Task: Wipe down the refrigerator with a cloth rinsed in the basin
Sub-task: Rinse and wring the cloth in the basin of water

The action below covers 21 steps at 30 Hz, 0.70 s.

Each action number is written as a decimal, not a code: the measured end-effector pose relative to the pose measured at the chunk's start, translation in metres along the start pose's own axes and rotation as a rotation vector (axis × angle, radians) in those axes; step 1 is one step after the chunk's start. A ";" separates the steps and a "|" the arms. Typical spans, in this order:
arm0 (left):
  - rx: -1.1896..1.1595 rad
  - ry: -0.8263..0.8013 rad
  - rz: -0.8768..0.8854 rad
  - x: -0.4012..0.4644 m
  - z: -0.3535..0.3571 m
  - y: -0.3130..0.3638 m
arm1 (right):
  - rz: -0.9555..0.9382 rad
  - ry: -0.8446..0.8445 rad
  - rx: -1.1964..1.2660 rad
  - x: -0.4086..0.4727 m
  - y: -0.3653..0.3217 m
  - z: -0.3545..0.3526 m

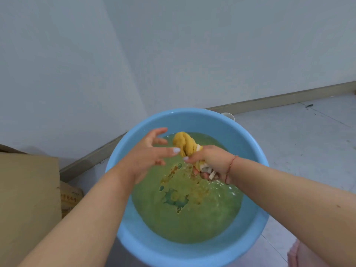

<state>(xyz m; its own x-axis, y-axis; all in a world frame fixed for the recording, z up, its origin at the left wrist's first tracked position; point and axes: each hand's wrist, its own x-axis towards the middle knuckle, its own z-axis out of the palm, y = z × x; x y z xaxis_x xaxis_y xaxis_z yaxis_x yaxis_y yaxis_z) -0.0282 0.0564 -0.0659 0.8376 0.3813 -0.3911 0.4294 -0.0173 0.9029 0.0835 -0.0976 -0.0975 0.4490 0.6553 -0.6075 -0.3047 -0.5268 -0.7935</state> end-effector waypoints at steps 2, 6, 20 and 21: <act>0.361 0.109 0.389 -0.002 -0.005 -0.002 | 0.151 -0.260 0.261 -0.007 -0.007 -0.006; 0.955 0.066 0.938 -0.001 0.002 -0.002 | 0.282 -0.826 0.445 -0.012 -0.011 -0.008; 1.362 -0.028 0.383 0.021 0.042 0.000 | -0.213 0.054 -1.407 -0.001 -0.025 0.014; 1.274 -0.038 0.342 0.023 0.044 -0.006 | -0.243 0.088 -1.457 0.002 -0.022 0.013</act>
<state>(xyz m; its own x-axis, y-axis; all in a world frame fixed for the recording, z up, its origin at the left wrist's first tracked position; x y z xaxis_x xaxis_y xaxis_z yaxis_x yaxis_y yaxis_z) 0.0035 0.0242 -0.0884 0.9667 0.1583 -0.2013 0.1928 -0.9673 0.1651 0.0807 -0.0777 -0.0821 0.4286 0.7990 -0.4218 0.8521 -0.5127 -0.1051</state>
